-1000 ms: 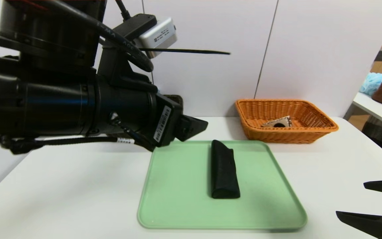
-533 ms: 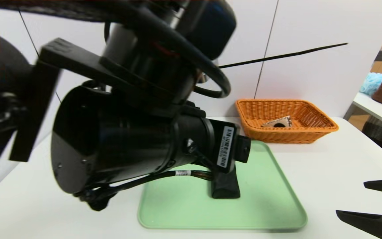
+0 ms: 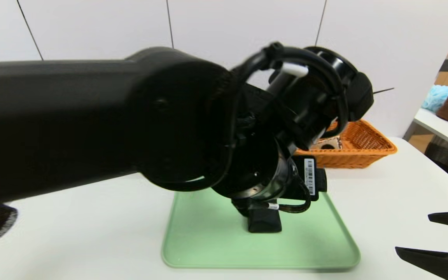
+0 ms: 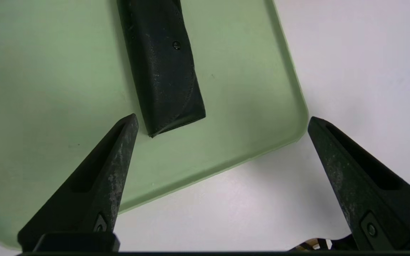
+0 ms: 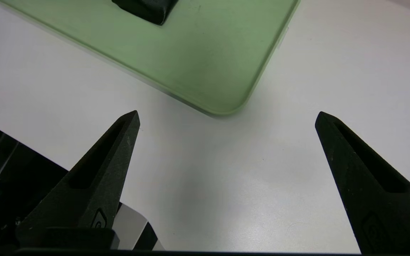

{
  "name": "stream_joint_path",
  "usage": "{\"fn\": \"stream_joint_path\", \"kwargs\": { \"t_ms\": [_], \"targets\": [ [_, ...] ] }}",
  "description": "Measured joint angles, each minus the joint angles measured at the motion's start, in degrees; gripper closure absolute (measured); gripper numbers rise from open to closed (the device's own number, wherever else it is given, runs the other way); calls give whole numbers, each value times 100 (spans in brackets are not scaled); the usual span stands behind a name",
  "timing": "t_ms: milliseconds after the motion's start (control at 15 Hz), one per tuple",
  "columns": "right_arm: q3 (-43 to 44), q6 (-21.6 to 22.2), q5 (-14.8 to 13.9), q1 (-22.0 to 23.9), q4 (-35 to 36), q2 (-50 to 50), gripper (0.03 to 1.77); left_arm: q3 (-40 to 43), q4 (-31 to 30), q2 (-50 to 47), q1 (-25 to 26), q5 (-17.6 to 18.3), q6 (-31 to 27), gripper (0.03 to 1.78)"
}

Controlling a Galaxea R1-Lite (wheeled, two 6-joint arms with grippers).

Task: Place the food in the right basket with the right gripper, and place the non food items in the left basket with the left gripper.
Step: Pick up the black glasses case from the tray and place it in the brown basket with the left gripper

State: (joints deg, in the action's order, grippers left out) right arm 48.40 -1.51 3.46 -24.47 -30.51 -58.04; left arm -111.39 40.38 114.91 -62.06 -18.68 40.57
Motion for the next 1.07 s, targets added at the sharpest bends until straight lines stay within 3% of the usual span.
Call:
{"fn": "stream_joint_path", "kwargs": {
  "t_ms": [600,1067],
  "targets": [
    [-20,6,4,22,-10,101,10,-190,-111,1139,5,77,173,12],
    [-46,9,11,30,-7,140,10,-193,-892,1558,656,29,-712,12]
  ]
}}
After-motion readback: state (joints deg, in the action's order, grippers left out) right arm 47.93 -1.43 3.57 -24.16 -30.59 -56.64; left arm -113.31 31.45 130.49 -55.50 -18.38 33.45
